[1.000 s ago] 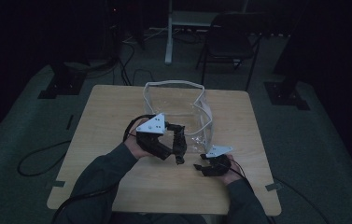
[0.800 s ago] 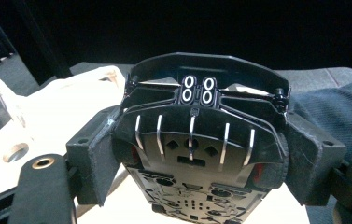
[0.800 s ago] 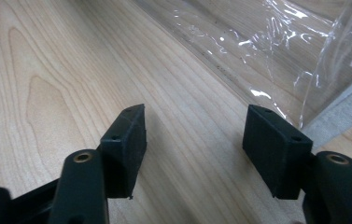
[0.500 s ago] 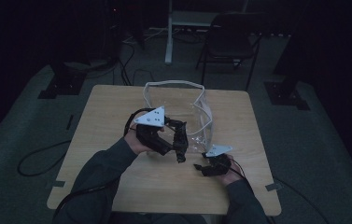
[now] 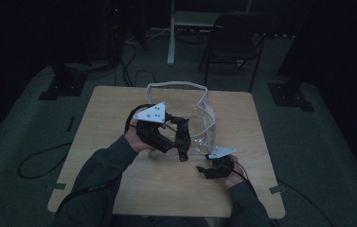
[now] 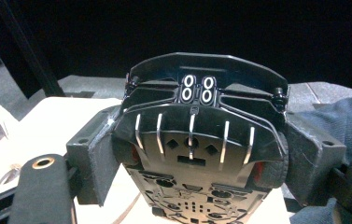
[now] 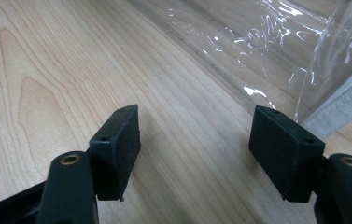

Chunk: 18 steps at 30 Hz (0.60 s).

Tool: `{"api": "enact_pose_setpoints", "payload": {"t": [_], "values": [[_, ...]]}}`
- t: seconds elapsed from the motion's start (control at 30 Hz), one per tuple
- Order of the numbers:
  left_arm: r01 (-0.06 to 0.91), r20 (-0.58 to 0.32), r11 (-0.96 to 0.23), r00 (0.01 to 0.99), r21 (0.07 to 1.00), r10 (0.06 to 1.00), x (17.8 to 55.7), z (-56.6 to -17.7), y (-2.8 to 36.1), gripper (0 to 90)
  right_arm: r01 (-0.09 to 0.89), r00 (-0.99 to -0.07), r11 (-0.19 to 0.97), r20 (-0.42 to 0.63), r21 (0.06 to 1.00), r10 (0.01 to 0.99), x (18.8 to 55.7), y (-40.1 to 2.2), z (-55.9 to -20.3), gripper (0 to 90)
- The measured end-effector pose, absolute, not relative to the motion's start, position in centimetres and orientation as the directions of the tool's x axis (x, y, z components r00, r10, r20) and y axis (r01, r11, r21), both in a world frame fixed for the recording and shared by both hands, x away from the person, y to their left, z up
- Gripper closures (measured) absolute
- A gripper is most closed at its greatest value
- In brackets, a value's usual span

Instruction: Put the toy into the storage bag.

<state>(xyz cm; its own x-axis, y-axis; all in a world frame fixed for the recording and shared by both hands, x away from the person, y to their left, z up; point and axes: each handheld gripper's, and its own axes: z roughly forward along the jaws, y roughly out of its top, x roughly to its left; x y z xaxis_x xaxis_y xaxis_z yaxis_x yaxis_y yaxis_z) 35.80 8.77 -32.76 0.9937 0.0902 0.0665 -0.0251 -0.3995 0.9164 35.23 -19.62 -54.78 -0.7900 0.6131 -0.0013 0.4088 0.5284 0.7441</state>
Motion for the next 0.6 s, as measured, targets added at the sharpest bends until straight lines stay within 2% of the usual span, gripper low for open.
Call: {"api": "enact_pose_setpoints", "payload": {"t": [0.1, 0.6], "values": [[-0.029, 0.071, -0.398, 0.993, 0.917, 0.092, 35.8, -32.1, 8.9, 23.8, 0.408, -0.793, 0.533, -0.001, 0.742, 0.609, 35.2, -19.5, -54.8, 29.7], [-0.035, 0.080, -0.356, 0.991, 0.934, 0.111, 36.2, -29.5, 9.8, 23.8, 0.404, -0.796, 0.535, -0.004, 0.742, 0.606, 35.2, -19.4, -54.8, 29.1]]}}
